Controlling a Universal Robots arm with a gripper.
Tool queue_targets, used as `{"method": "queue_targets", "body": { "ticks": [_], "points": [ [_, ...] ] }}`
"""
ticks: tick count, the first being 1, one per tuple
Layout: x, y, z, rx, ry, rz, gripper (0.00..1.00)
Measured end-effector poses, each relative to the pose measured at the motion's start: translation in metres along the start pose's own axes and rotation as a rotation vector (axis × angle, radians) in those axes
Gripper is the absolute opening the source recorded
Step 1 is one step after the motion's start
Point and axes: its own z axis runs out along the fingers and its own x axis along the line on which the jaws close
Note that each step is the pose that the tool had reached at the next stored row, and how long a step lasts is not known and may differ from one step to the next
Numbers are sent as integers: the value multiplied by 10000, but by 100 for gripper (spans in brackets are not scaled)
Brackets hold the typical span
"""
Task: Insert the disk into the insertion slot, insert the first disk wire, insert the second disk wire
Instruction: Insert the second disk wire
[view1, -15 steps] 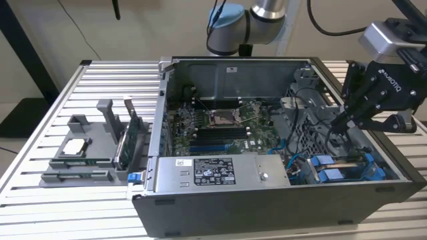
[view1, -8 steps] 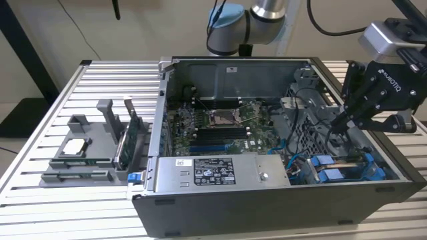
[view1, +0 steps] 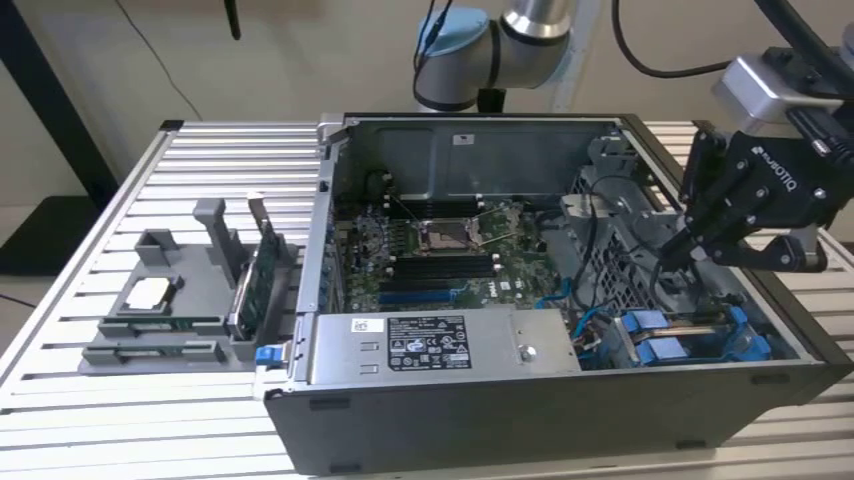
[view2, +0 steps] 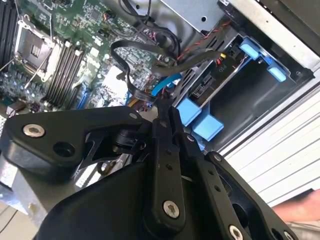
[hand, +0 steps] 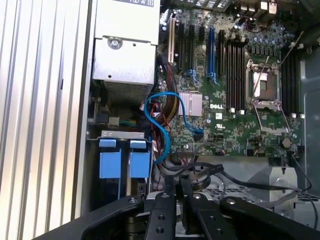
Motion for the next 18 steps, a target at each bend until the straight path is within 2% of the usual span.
{"method": "queue_targets", "body": {
  "ticks": [6, 7, 8, 12, 18],
  "points": [
    [17, -9, 61, 13, 0, -2, 16],
    [36, -19, 123, 43, 2, -8, 16],
    [46, -22, 143, 52, 2, -10, 16],
    [90, -23, 145, 53, 3, -10, 16],
    [225, -29, 129, 52, 2, -10, 16]
  ]
}}
